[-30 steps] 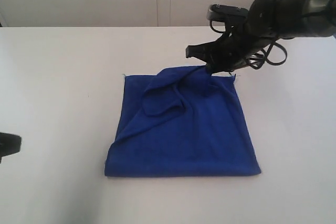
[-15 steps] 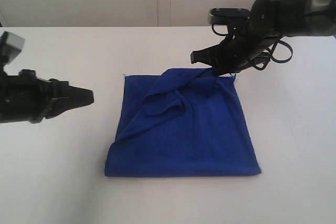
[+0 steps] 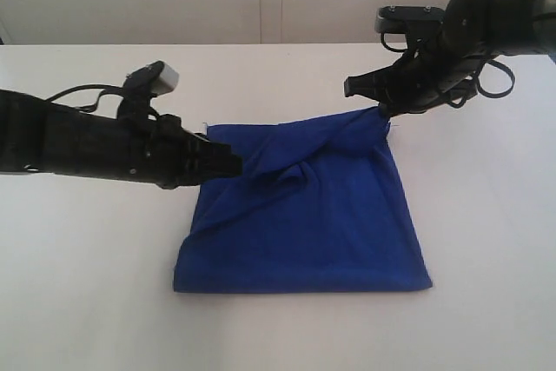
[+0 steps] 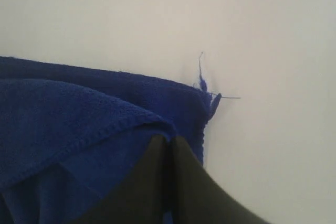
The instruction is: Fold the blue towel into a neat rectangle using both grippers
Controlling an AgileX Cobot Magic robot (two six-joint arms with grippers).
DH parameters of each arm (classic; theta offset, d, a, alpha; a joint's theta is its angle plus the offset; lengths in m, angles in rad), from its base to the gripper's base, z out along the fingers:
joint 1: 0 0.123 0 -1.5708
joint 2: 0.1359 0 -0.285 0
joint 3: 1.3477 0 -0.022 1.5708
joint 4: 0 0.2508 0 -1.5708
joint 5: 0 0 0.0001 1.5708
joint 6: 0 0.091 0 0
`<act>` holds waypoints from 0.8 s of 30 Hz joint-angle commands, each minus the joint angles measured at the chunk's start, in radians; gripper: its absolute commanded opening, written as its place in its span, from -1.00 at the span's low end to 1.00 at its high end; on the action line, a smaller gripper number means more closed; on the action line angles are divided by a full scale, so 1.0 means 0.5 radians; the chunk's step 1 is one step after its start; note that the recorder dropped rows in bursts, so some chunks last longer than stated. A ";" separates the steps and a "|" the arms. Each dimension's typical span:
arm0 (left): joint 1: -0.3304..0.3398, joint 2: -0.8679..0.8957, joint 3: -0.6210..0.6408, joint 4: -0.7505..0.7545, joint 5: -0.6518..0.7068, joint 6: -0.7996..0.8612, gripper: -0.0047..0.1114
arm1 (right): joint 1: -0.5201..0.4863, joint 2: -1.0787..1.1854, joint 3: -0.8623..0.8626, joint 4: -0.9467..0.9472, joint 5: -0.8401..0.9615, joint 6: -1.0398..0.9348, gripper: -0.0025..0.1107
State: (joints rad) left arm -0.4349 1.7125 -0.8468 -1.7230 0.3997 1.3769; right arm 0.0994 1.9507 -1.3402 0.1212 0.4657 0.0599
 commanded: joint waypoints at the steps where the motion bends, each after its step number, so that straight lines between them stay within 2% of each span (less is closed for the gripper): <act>1: -0.074 0.136 -0.126 -0.043 0.017 0.027 -0.92 | -0.018 -0.010 0.007 -0.026 -0.020 -0.009 -0.96; 5: -0.095 0.234 -0.205 -0.043 -0.043 0.035 -0.92 | -0.018 -0.010 0.007 -0.026 -0.016 -0.009 -0.96; 7: -0.097 0.265 -0.239 -0.043 -0.194 0.090 -0.89 | -0.018 -0.010 0.007 -0.026 -0.011 -0.009 -0.96; 8: -0.097 0.270 -0.238 -0.043 -0.242 0.127 -0.84 | -0.018 -0.010 0.007 -0.026 -0.008 -0.009 -0.96; 11: -0.100 0.274 -0.238 -0.043 -0.275 0.272 -0.45 | -0.018 -0.010 0.007 -0.026 -0.014 -0.009 -0.96; 15: -0.100 0.321 -0.238 -0.043 -0.225 0.457 -0.25 | -0.018 -0.010 0.007 -0.026 -0.017 -0.009 -0.96; 24: -0.100 0.424 -0.247 -0.043 -0.168 0.588 -0.25 | -0.018 -0.010 0.007 -0.026 -0.007 -0.009 -0.96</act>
State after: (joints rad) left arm -0.4774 1.9243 -0.9622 -1.7230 0.2945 1.6499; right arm 0.0994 1.9507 -1.3402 0.1177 0.4662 0.0599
